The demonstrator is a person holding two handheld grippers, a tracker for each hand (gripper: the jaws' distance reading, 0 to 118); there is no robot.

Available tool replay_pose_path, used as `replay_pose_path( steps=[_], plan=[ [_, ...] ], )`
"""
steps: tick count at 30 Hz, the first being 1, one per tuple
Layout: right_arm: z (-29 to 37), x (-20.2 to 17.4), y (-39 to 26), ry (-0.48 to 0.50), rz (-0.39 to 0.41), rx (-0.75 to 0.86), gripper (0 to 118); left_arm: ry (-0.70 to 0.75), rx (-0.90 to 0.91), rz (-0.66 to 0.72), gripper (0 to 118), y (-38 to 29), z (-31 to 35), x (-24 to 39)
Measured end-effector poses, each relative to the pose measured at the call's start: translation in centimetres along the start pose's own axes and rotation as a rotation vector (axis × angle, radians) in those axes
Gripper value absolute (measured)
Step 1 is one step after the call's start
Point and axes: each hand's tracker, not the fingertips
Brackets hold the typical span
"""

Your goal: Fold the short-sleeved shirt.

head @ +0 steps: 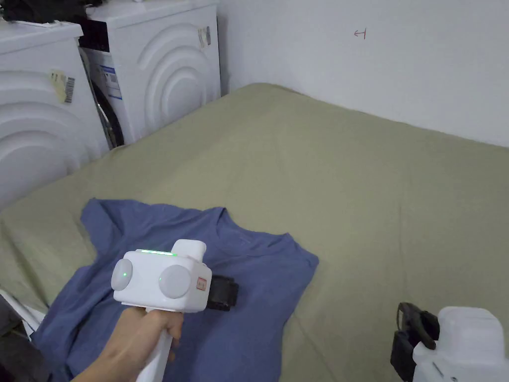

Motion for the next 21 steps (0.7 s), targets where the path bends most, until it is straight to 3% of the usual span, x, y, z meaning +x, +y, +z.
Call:
replay_pose_path(
  steps=[7,9,11,12,14,21],
  plan=[
    [-0.1,1.3,-1.4,-0.023,-0.039,-0.047,1,0.020,-0.072,-0.042,113,-0.2,-3.2,1.8],
    [0.6,1.6,-1.8,-0.032,-0.039,-0.054,1,0.046,-0.053,-0.067,103,-0.6,-3.1,2.0],
    [1.7,2.4,-1.9,-0.041,-0.048,-0.056,1,0.038,-0.044,-0.061,58,-0.2,-1.8,2.2],
    [2.3,2.8,-2.0,-0.050,-0.053,-0.056,1,0.052,-0.020,-0.062,5,-0.1,-0.7,2.4],
    [3.7,4.3,-2.1,-0.060,-0.067,-0.050,1,0.123,0.020,-0.093,0,0.0,0.4,2.9],
    [10.4,11.1,-1.7,-0.225,-0.032,-0.023,1,0.044,0.110,-0.140,0,1.3,6.5,6.3]
  ],
)
